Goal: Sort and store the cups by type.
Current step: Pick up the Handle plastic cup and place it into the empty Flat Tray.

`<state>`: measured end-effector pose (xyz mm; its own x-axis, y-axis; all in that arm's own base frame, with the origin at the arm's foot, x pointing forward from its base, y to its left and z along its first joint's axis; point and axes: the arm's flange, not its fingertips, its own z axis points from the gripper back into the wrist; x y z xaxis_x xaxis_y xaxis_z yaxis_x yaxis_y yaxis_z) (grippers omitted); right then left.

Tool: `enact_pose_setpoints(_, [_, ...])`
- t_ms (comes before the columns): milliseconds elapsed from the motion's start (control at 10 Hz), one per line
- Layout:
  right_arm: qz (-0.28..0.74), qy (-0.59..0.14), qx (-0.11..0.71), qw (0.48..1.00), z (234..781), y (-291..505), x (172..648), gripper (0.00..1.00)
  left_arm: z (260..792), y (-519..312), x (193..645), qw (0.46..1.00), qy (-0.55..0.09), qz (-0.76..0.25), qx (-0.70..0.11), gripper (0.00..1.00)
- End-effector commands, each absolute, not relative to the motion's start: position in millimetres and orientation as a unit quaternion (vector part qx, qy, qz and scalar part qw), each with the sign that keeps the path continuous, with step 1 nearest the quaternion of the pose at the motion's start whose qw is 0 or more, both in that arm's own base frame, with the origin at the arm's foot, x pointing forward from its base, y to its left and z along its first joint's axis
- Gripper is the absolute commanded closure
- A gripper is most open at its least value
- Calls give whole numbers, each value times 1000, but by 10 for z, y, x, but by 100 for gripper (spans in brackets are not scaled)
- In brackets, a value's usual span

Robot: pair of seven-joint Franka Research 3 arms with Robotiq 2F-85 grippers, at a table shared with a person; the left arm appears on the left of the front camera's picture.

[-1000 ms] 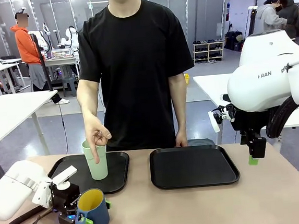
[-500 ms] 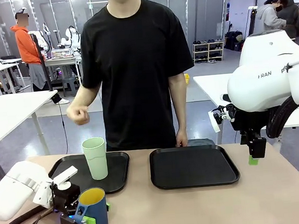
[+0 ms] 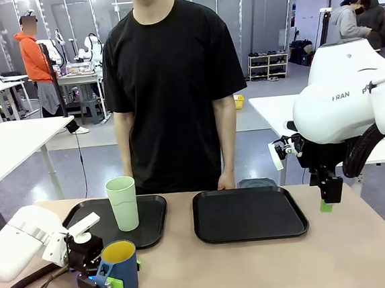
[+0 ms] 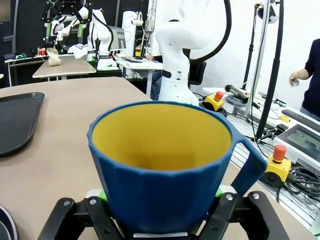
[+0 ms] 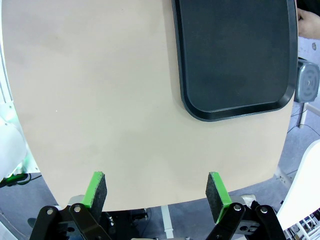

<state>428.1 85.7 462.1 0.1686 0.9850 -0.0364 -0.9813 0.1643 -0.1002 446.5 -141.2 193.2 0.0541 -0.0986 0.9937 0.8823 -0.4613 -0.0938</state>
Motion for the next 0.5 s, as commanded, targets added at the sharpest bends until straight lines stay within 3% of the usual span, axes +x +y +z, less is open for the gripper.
enact_pose_setpoints(0, [643, -14, -53, 764, 4636, 850, 4284, 0, 1915, -1418, 4462, 404, -324, -605, -604, 66])
enact_pose_setpoints(200, [643, -14, -53, 764, 4636, 850, 4284, 0, 1915, -1418, 4462, 404, -324, -605, -604, 66])
enact_pose_setpoints(300, [643, -14, -53, 764, 4636, 850, 4284, 0, 1924, -1412, 4462, 405, -325, -606, -603, 29])
enact_pose_setpoints(400, [643, -14, -53, 764, 4636, 850, 4284, 0, 1926, -1558, 4429, 398, -331, -609, -601, 30])
